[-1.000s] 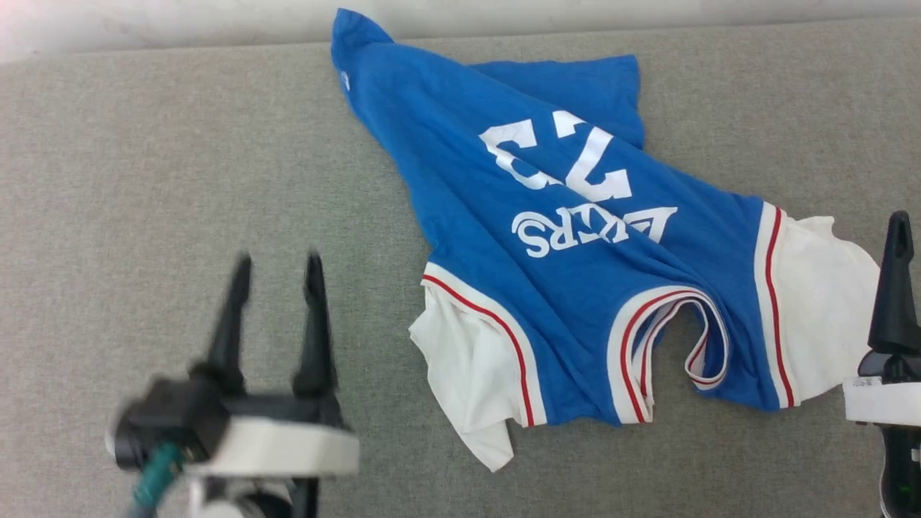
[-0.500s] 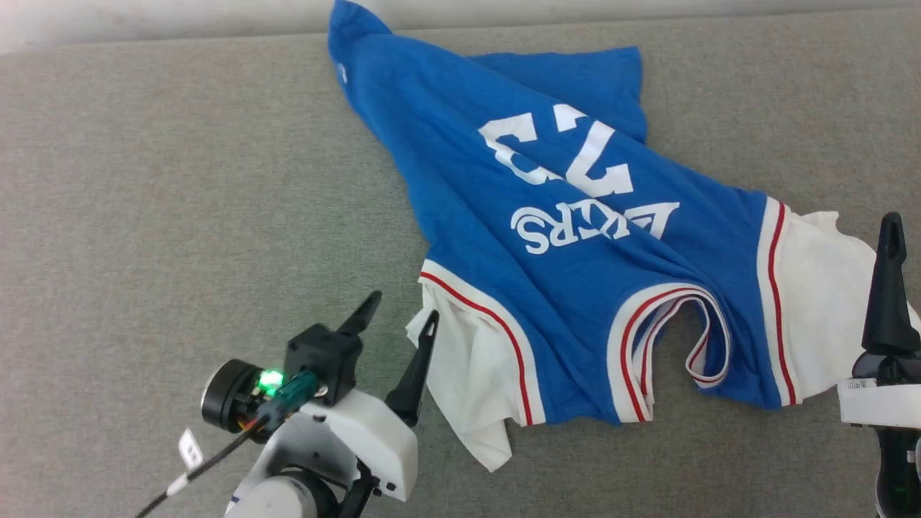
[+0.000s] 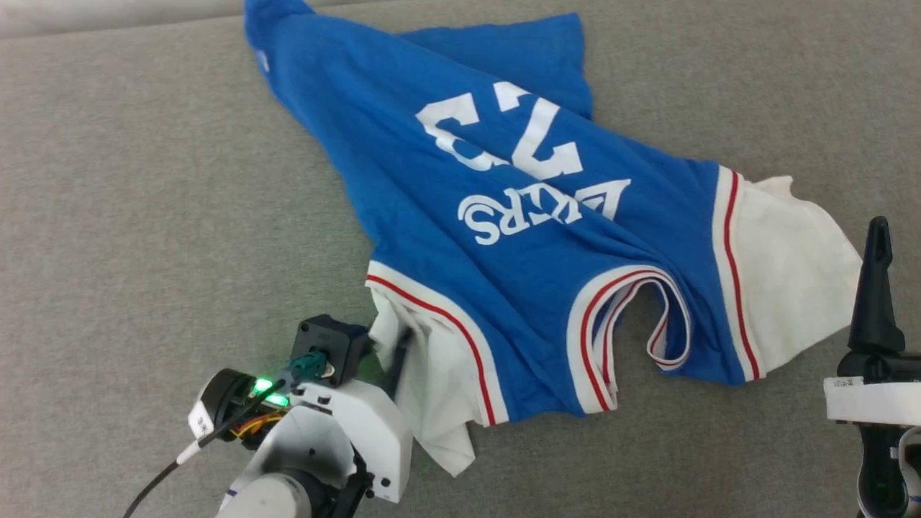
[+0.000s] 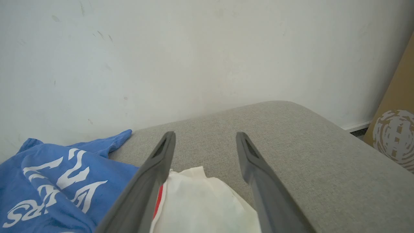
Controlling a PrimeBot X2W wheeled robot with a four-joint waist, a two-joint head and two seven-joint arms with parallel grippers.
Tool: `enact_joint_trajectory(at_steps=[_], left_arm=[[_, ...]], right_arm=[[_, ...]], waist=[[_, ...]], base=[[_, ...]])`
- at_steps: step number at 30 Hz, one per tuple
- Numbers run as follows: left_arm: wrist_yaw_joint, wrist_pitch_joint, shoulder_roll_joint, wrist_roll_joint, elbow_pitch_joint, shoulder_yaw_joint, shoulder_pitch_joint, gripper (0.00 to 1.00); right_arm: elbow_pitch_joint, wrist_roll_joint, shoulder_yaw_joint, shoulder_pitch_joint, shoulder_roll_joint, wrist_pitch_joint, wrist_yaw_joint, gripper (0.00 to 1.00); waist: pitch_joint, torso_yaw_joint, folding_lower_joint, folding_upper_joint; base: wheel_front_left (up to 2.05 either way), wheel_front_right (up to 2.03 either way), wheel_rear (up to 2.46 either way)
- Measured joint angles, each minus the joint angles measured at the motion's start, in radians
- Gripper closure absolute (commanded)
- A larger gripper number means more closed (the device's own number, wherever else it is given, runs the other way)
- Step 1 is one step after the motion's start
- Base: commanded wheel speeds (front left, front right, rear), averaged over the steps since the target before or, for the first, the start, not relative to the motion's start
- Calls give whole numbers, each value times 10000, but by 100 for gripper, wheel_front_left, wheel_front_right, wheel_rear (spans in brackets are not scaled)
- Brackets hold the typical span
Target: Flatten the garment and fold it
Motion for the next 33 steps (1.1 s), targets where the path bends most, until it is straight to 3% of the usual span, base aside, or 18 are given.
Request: enact_joint_trajectory(at_steps=[7,11,14,15,16,25,33], left_arm=[[537,-537,-105,-826,-539,1081,652,100],[857,-681,777,-930,-819,2232,1092,100],[857,-800,1112,-1055,-811,2696,1182,100],[857,-909,1095,-1126,-769,2778,1177,71],[857,-1037,1024,-1202,-679,2826,1166,0],[869,-2282,284,-1325,-2,2861,1190,0],[938,-1860,491,-1724,-721,2945,2116,0]], right_arm=[[82,-4,-71,-1,0,-94,0,0],[54,-19,-88,10,2,-81,0,0],[0,-88,-86,12,0,13,0,0],[-19,-128,-71,12,2,31,0,0],[-48,-132,-50,10,0,98,0,0],[-117,-228,50,18,0,345,0,0],[-194,-307,150,46,2,449,0,0]], waist=[[-51,-13,0,0],[-125,138,0,0],[-161,285,0,0],[-169,329,0,0],[-176,373,0,0],[-372,675,-1,0],[-531,970,-3,0]], base=[[0,0,0],[0,0,0],[0,0,0],[0,0,0],[0,0,0],[0,0,0],[0,0,0]])
